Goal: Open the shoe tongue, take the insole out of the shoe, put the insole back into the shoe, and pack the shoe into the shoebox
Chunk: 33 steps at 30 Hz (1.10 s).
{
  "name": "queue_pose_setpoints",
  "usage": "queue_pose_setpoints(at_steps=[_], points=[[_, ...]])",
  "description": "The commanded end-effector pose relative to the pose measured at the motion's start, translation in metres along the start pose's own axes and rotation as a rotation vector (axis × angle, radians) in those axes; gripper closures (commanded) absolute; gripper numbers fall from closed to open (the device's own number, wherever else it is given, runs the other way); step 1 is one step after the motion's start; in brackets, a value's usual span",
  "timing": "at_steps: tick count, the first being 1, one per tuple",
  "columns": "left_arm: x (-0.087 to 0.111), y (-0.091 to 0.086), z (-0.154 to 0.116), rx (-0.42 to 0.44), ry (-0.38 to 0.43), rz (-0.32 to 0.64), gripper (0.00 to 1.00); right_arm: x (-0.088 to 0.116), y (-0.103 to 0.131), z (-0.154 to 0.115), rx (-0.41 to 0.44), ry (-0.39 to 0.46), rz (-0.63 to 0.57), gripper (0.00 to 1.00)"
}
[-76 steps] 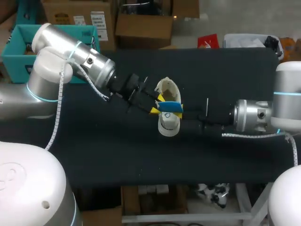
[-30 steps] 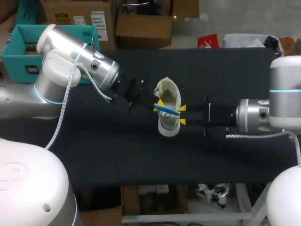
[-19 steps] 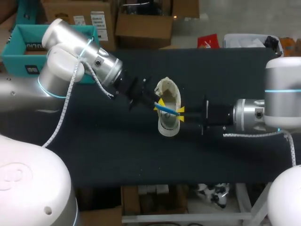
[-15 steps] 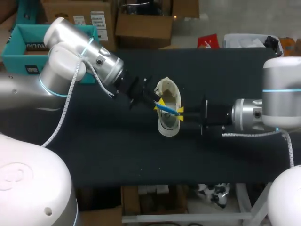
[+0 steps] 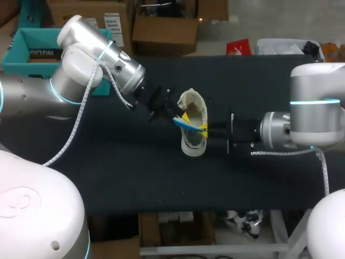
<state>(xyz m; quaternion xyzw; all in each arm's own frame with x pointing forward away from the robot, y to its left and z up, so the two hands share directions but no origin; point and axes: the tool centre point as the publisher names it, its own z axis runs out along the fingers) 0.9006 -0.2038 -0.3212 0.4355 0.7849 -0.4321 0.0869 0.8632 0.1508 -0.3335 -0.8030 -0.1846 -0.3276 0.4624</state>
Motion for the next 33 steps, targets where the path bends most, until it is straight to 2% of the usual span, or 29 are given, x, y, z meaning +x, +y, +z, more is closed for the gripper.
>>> queue_pose_setpoints(at_steps=[1,10,15,17,20,24,30,32,33], points=[[-0.004,0.013,0.006,0.011,0.011,-0.008,1.00,0.002,0.004,0.016,-0.009,-0.015,-0.001,1.00],[-0.002,0.028,0.006,0.018,0.022,-0.038,1.00,0.003,0.024,0.021,-0.015,-0.003,-0.002,1.00],[0.004,0.024,0.003,0.029,0.022,-0.042,1.00,0.002,0.028,0.018,-0.031,0.007,0.004,1.00],[0.007,0.019,-0.003,0.045,0.019,-0.035,0.76,0.001,0.028,0.016,-0.039,0.013,0.006,1.00],[0.010,0.011,-0.011,0.066,0.003,-0.023,0.65,0.000,0.029,0.012,-0.050,0.017,0.009,1.00],[0.011,0.003,-0.016,0.094,-0.009,-0.007,0.65,-0.001,0.031,0.011,-0.055,0.020,0.014,1.00],[0.014,-0.013,-0.005,0.098,0.013,0.040,0.67,-0.001,0.035,0.010,-0.047,0.026,0.020,1.00],[0.015,-0.016,-0.001,0.095,0.018,0.050,0.69,-0.001,0.036,0.011,-0.044,0.026,0.020,1.00],[0.014,-0.017,0.000,0.095,0.018,0.053,0.76,-0.001,0.036,0.011,-0.044,0.025,0.020,1.00]])
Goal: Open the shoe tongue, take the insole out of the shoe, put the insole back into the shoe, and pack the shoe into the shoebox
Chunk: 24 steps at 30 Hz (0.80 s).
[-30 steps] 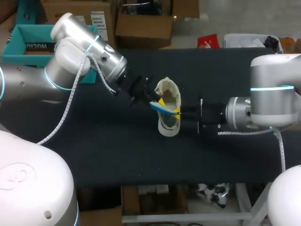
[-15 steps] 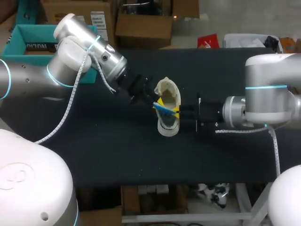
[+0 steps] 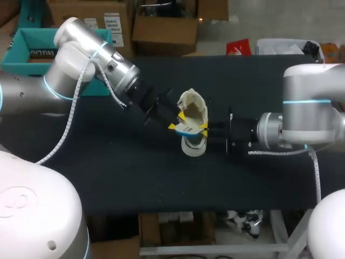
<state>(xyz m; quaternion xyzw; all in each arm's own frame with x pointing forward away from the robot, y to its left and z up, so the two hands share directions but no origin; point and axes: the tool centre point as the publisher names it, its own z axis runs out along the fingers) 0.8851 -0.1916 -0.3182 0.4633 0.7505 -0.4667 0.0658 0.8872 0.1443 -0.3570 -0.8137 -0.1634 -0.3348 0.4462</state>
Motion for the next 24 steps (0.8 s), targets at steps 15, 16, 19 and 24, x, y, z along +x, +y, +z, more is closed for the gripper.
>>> queue_pose_setpoints(at_steps=[15,16,19,24], points=[[-0.006,0.001,0.014,-0.034,-0.003,-0.019,1.00,-0.001,-0.040,-0.012,-0.047,-0.019,-0.024,0.63],[-0.006,0.001,0.014,-0.031,-0.011,-0.021,1.00,-0.002,-0.043,-0.010,-0.046,-0.022,-0.026,0.67],[-0.006,0.002,0.015,-0.029,-0.017,-0.021,1.00,-0.002,-0.046,-0.004,-0.025,-0.031,-0.030,0.85],[-0.005,0.003,0.019,-0.035,-0.028,-0.021,1.00,-0.003,-0.042,0.003,-0.008,-0.040,-0.027,1.00]])
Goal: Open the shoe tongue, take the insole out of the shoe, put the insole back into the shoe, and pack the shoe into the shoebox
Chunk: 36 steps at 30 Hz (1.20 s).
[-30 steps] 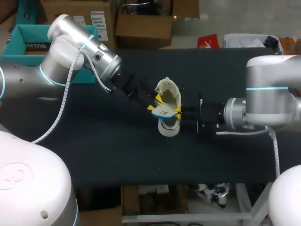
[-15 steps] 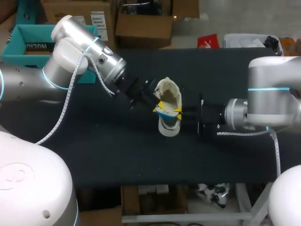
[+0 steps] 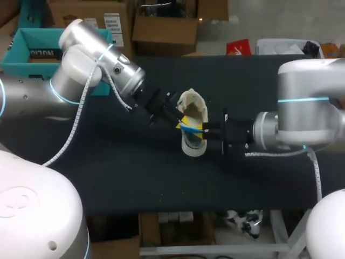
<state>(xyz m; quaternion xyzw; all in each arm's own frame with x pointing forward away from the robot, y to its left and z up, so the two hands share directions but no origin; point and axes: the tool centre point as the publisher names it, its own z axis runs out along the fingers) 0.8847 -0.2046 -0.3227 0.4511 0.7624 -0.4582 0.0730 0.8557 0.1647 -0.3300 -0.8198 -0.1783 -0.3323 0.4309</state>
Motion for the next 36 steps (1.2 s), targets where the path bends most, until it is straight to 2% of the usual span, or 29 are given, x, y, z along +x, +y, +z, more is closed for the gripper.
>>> queue_pose_setpoints(at_steps=[1,7,16,23,25,27,28,30,34,36], points=[[0.001,0.003,0.007,-0.004,-0.016,0.000,1.00,0.003,0.005,0.009,0.016,-0.012,0.002,1.00],[-0.006,0.014,0.008,-0.021,-0.021,-0.013,1.00,0.007,0.019,0.013,0.010,-0.022,-0.025,1.00],[-0.023,0.042,0.014,-0.036,-0.021,-0.072,1.00,0.009,0.049,0.021,-0.027,-0.024,-0.023,1.00],[-0.022,0.050,0.012,-0.032,-0.023,-0.104,1.00,0.010,0.059,0.023,-0.033,-0.022,-0.016,1.00],[-0.019,0.045,0.007,-0.021,-0.024,-0.102,0.59,0.011,0.059,0.022,-0.034,-0.020,-0.019,1.00],[-0.014,0.038,0.004,-0.018,-0.032,-0.085,0.41,0.011,0.059,0.020,-0.036,-0.020,-0.020,1.00],[-0.011,0.033,0.002,-0.012,-0.035,-0.073,0.38,0.010,0.059,0.019,-0.038,-0.019,-0.020,1.00],[-0.007,0.024,-0.001,0.000,-0.039,-0.053,0.44,0.010,0.059,0.017,-0.040,-0.018,-0.020,1.00],[-0.003,0.009,0.001,0.018,-0.037,-0.019,0.69,0.009,0.061,0.016,-0.043,-0.017,-0.016,1.00],[-0.001,0.005,0.005,0.012,-0.027,-0.003,0.72,0.008,0.062,0.016,-0.044,-0.017,-0.014,1.00]])
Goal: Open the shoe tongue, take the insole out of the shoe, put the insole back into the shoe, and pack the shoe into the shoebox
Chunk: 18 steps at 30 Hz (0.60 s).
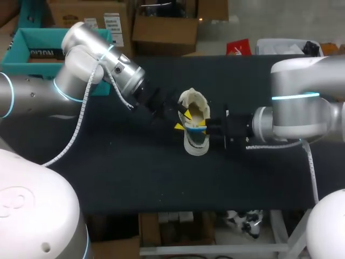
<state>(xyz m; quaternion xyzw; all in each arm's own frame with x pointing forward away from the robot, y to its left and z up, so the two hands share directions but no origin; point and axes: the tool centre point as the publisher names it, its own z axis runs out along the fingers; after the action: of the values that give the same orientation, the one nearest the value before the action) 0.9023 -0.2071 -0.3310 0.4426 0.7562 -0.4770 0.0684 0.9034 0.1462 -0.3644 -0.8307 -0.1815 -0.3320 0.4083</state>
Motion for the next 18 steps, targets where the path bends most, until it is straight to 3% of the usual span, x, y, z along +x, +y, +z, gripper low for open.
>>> queue_pose_setpoints(at_steps=[1,4,8,9,10,12,16,18], points=[[0.007,-0.015,0.007,-0.026,-0.003,0.016,0.77,-0.002,0.004,-0.001,0.000,0.001,0.003,1.00],[0.005,-0.015,0.014,-0.041,-0.006,0.021,1.00,-0.003,0.004,-0.001,0.004,0.001,0.007,1.00],[0.004,-0.013,0.018,-0.066,-0.017,0.018,1.00,-0.004,0.000,-0.002,0.010,0.004,0.006,1.00],[0.004,-0.012,0.019,-0.069,-0.020,0.016,1.00,-0.005,-0.002,-0.003,0.010,0.004,0.006,0.89],[0.003,-0.011,0.018,-0.071,-0.020,0.013,1.00,-0.006,-0.005,-0.005,0.009,0.005,0.006,0.67],[0.004,-0.010,0.017,-0.073,-0.026,0.006,1.00,-0.008,-0.013,-0.009,-0.005,0.004,0.001,0.57],[0.004,-0.008,0.013,-0.077,-0.039,-0.007,1.00,-0.011,-0.027,-0.018,-0.037,-0.001,0.002,0.55],[0.005,-0.008,0.011,-0.078,-0.046,-0.012,1.00,-0.012,-0.031,-0.020,-0.046,-0.005,0.003,0.63]])
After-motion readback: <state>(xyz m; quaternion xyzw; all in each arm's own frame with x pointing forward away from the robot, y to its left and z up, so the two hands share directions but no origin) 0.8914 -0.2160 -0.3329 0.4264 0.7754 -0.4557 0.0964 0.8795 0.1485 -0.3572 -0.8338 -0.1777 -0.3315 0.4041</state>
